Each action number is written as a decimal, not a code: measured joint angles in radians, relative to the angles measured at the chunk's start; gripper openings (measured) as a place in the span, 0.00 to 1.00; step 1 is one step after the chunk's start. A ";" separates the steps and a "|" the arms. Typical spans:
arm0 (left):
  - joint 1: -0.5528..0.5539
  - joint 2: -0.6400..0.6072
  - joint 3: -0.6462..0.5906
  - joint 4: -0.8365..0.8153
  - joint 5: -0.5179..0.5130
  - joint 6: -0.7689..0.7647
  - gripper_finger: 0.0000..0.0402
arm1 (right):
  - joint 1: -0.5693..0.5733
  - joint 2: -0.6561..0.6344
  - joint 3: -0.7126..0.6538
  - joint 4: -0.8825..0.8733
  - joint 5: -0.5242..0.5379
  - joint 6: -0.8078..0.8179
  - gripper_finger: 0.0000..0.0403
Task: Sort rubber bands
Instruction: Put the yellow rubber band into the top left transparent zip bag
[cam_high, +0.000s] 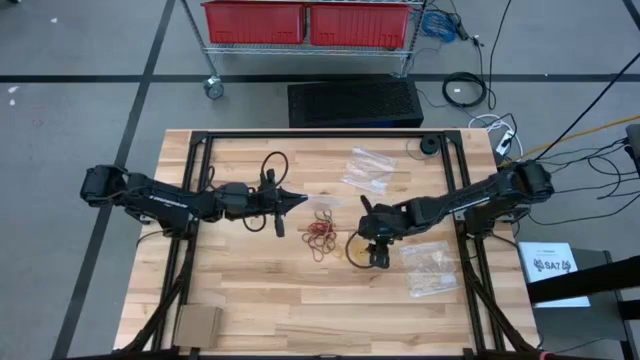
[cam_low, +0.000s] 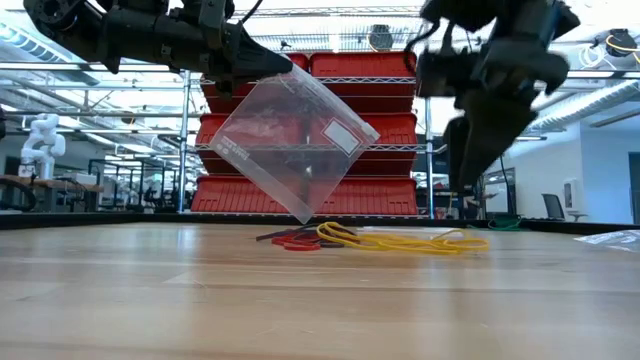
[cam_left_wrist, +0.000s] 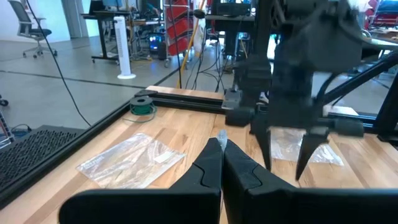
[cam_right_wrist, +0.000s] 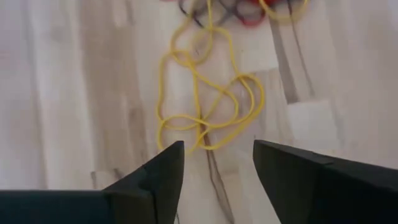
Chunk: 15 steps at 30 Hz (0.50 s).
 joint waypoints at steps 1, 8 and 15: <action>0.000 0.000 0.000 0.000 0.000 0.000 0.00 | -0.001 0.019 0.000 0.004 0.000 0.016 0.44; 0.000 0.000 0.000 -0.014 0.013 0.000 0.00 | -0.003 0.109 0.000 0.086 -0.006 0.072 0.34; 0.000 0.000 0.000 -0.032 0.029 0.001 0.00 | -0.018 0.146 0.000 0.085 -0.006 0.123 0.12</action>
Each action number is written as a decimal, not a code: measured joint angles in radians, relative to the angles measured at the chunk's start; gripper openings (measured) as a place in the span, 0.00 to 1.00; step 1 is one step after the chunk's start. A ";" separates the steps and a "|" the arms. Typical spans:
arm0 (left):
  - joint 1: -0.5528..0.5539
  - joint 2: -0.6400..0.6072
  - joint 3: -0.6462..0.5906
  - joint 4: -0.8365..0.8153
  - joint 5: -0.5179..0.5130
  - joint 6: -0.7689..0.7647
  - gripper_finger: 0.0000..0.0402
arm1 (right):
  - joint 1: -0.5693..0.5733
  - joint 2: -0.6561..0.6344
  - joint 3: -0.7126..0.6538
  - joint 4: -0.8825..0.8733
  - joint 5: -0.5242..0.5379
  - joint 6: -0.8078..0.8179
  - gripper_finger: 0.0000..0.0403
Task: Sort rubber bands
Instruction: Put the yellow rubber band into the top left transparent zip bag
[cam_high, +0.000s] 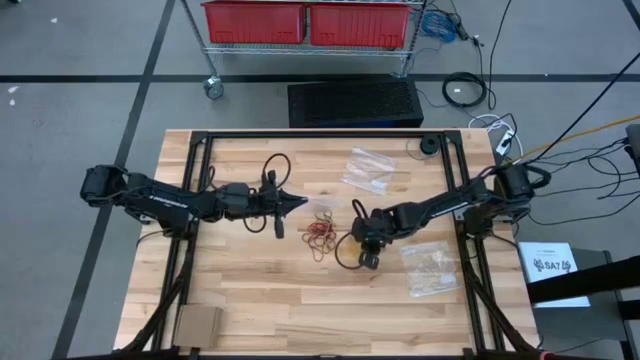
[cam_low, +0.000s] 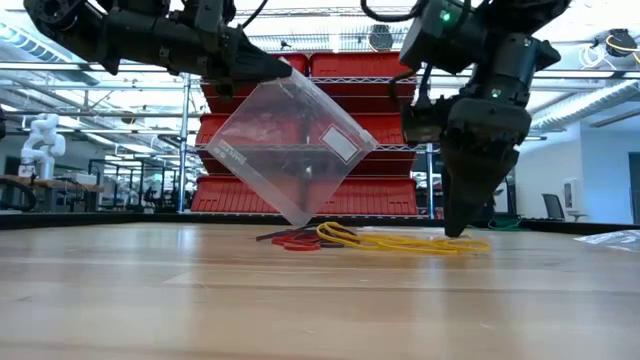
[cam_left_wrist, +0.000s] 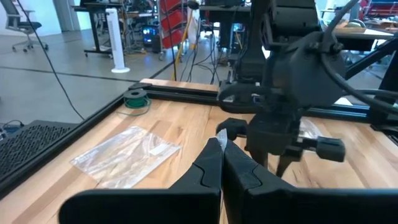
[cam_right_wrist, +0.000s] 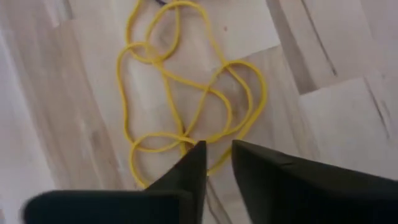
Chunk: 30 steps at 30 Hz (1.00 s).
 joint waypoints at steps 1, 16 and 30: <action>0.000 0.000 0.000 0.000 0.002 0.002 0.00 | -0.001 0.000 0.000 0.000 0.003 0.001 0.08; -0.001 0.000 0.000 0.002 0.006 0.025 0.00 | -0.006 -0.056 0.000 -0.070 -0.024 0.139 0.11; -0.001 0.000 0.000 0.002 0.006 0.026 0.00 | -0.007 -0.022 0.000 -0.045 -0.019 0.191 0.25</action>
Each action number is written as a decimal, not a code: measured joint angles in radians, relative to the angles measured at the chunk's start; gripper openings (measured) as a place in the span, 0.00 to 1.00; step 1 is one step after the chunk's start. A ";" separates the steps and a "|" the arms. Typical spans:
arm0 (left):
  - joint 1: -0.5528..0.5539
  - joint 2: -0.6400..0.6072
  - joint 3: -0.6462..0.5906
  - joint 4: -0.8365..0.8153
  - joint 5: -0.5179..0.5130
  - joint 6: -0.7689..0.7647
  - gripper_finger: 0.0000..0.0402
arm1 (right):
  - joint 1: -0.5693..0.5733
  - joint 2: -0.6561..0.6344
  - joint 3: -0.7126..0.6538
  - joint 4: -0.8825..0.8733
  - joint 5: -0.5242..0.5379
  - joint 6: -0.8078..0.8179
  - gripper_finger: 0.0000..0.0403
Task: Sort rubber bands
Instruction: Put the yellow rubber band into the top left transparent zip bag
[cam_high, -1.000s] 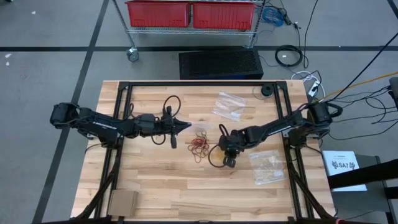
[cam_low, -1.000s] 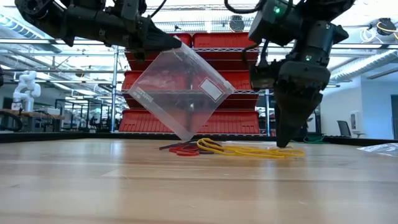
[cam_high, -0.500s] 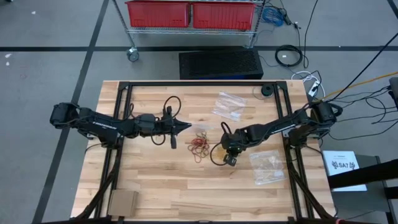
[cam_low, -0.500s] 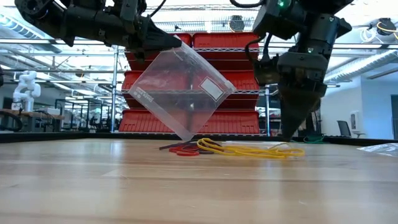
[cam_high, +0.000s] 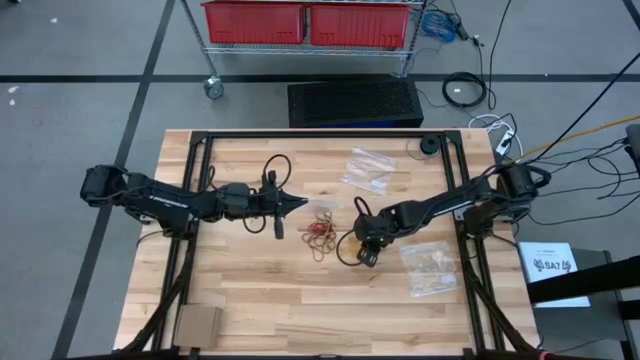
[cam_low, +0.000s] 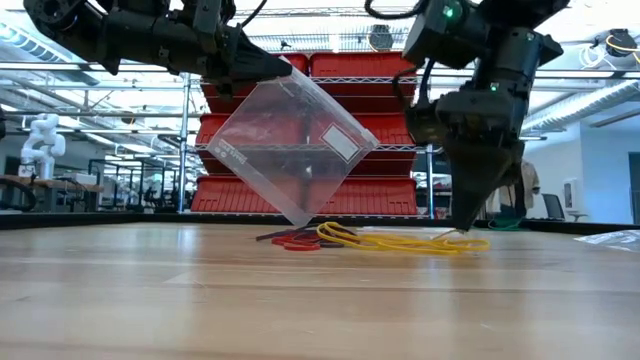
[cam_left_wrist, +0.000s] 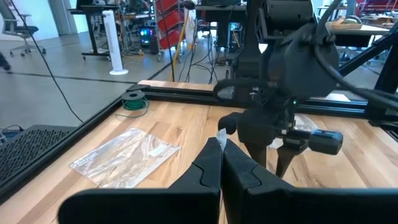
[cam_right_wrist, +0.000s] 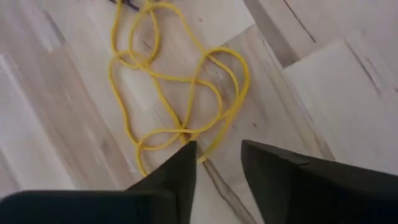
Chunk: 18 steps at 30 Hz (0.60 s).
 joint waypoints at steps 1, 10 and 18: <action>0.000 0.000 0.000 0.000 0.000 0.000 0.00 | 0.000 0.008 0.000 0.000 -0.001 0.000 0.20; 0.000 0.000 0.000 0.000 0.000 0.000 0.00 | 0.000 -0.010 -0.001 0.005 -0.003 -0.027 0.01; 0.000 0.000 0.000 0.002 0.000 0.000 0.00 | 0.000 -0.194 0.000 -0.017 0.077 -0.045 0.00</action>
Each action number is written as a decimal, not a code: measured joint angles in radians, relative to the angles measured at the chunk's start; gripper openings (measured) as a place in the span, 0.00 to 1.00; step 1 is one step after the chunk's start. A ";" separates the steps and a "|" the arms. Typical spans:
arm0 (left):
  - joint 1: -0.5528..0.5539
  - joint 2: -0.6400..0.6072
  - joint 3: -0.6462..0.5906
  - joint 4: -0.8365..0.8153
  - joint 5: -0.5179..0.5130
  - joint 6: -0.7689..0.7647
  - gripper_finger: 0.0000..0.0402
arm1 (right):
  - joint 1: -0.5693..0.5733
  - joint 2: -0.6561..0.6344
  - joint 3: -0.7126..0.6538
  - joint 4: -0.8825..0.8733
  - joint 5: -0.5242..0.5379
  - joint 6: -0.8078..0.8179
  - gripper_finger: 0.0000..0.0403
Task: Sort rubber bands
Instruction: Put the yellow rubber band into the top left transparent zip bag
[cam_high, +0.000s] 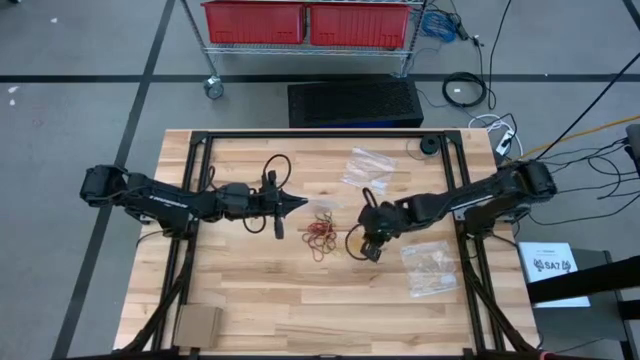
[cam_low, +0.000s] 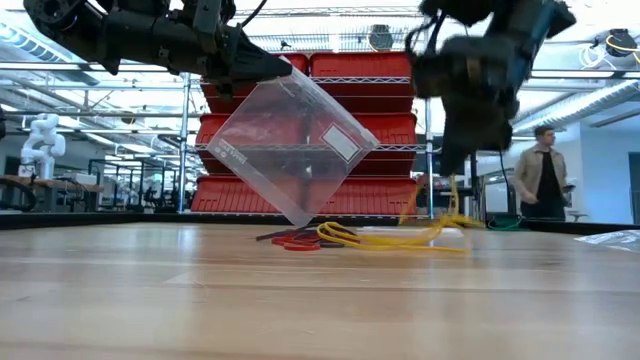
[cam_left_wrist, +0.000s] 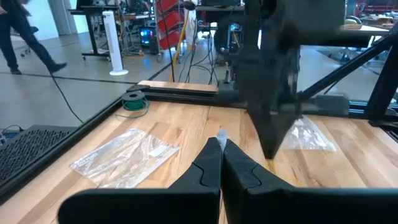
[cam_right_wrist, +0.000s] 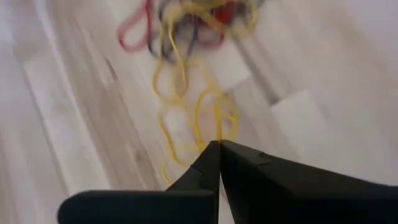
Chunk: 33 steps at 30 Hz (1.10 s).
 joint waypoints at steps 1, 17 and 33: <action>0.000 0.000 0.000 0.000 0.000 0.000 0.00 | 0.000 -0.025 0.000 -0.004 0.014 -0.004 0.00; 0.000 0.000 0.000 0.002 0.001 -0.014 0.00 | 0.000 -0.272 0.005 0.066 0.134 -0.123 0.00; -0.001 0.000 0.000 0.002 0.042 -0.048 0.00 | 0.003 -0.218 0.390 -0.057 0.185 -0.426 0.00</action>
